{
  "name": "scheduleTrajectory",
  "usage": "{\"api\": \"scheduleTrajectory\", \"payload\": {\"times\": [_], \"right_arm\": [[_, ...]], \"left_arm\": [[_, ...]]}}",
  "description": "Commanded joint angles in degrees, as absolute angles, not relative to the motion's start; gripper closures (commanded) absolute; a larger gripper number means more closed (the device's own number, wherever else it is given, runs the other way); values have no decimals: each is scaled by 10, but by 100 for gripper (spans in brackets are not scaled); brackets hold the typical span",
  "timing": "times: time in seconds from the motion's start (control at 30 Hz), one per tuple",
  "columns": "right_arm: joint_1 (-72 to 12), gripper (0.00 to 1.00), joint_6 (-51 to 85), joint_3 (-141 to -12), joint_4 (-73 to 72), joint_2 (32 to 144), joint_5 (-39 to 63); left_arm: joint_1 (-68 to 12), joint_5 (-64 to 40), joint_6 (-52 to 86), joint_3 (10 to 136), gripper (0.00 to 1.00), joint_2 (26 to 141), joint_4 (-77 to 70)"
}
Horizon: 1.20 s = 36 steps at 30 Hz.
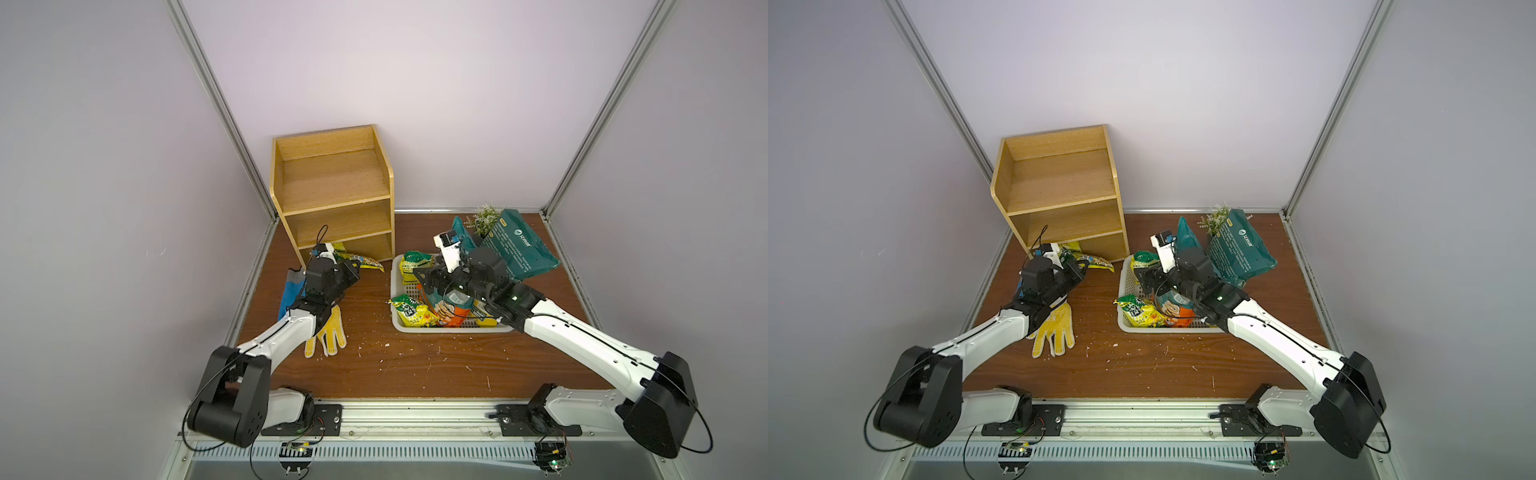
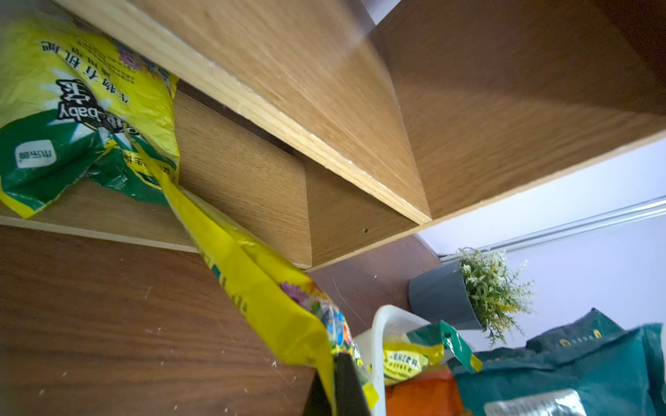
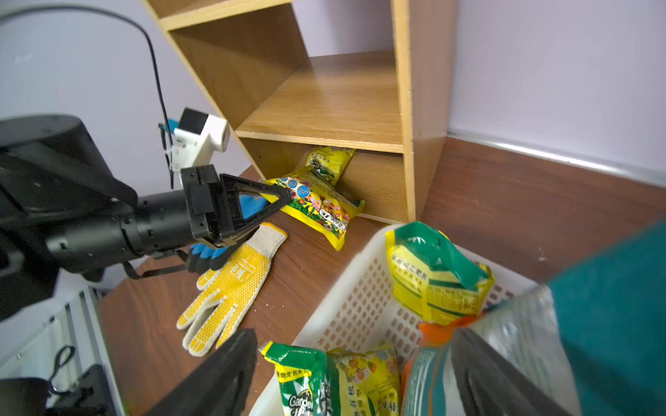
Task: Take down the fertilizer bag from the shelf
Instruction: Pick up the fertilizer bag from the shelf, then place the fertilizer bag in the storage box.
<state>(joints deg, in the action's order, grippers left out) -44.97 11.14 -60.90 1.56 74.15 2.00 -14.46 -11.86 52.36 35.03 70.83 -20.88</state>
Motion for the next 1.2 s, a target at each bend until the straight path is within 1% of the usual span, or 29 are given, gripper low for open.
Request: {"api": "scheduleTrajectory", "payload": {"times": [0.0,0.07,0.13,0.23,0.3,0.4,0.57,0.73,0.8,0.83,0.97,1.0,1.03,1.13,1.17], "right_arm": [[-510,8,0,-668,56,759,23],[-536,8,-28,-687,50,774,14],[-545,8,-40,-699,39,789,27],[-552,10,-61,-713,28,812,50],[-554,9,-82,-720,19,825,68],[-555,5,-114,-727,-2,846,88],[-555,1,-180,-767,-9,891,86],[-555,3,-206,-839,17,954,118],[-554,8,-210,-869,38,983,129],[-554,13,-212,-885,49,999,131],[-554,40,-213,-950,93,1055,145],[-555,44,-210,-962,100,1065,152],[-554,48,-207,-975,105,1075,159],[-554,52,-195,-1002,124,1095,167],[-555,59,-193,-1007,129,1098,168]], "left_arm": [[-155,-101,481,388,100,640,-103],[-156,-94,470,403,100,601,-49],[-156,-92,465,420,100,572,-8],[-156,-111,464,451,100,545,48],[-156,-132,467,467,100,537,83],[-156,-168,478,474,100,521,113],[-156,-203,477,500,100,500,175],[-156,-220,502,505,100,480,183],[-157,-225,514,502,100,473,181],[-157,-226,519,502,100,469,179],[-157,-226,528,501,100,452,180],[-157,-228,528,501,100,452,179],[-156,-231,530,502,100,451,181],[-156,-231,530,505,100,452,181],[-156,-228,530,507,100,451,179]]}}
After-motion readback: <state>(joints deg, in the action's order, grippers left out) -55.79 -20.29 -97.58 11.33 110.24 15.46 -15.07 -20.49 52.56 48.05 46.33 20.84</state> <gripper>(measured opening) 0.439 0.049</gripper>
